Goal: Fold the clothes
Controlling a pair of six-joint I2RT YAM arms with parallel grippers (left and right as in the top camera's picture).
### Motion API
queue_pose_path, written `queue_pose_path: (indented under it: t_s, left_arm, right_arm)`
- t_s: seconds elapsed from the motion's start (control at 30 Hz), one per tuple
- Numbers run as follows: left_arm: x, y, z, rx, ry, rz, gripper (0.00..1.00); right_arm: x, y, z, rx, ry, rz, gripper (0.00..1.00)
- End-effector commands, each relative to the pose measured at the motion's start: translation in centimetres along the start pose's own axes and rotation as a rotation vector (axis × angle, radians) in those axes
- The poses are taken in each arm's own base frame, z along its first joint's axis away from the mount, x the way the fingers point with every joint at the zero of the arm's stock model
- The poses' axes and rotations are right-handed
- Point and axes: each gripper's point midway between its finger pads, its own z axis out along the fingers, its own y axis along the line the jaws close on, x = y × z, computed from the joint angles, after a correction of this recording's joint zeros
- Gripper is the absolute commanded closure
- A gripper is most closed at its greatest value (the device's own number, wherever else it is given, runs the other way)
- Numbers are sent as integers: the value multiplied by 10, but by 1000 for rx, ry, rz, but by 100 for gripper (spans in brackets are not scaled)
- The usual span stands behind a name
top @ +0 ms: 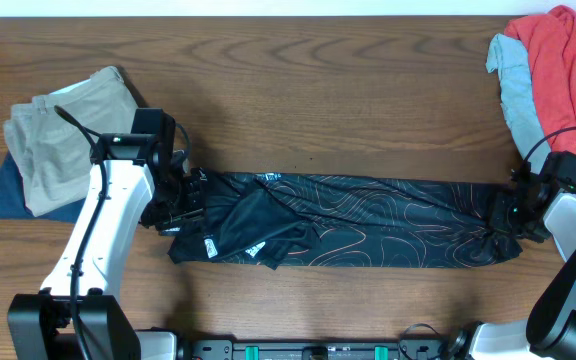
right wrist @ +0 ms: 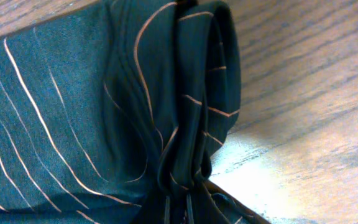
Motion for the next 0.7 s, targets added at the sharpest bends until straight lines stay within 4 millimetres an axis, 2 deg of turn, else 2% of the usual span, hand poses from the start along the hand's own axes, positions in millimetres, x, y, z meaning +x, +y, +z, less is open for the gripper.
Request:
queue_pose_path:
  t_s: [0.0,0.17,0.3,0.5,0.57,0.67]
  left_arm:
    - [1,1,-2,0,-5,-15,62]
    - [1,1,-2,0,-6,-15,62]
    - [1,1,-2,0,-6,-15,62]
    - [1,1,-2,0,-6,-15,62]
    - [1,1,-2,0,-6,-15,62]
    - [1,1,-2,0,-6,-15,62]
  right_arm:
    - [16,-1,9,15,75,91,99]
    - [-1,4,-12,11,85,140,99]
    - [-13,23,-28,3,88,99,99]
    - [-13,77,-42,-19,106,-52,99]
    - [-6,104,-42,-64,116,-111,99]
    - [5,134,-44,-104,134,-149,99]
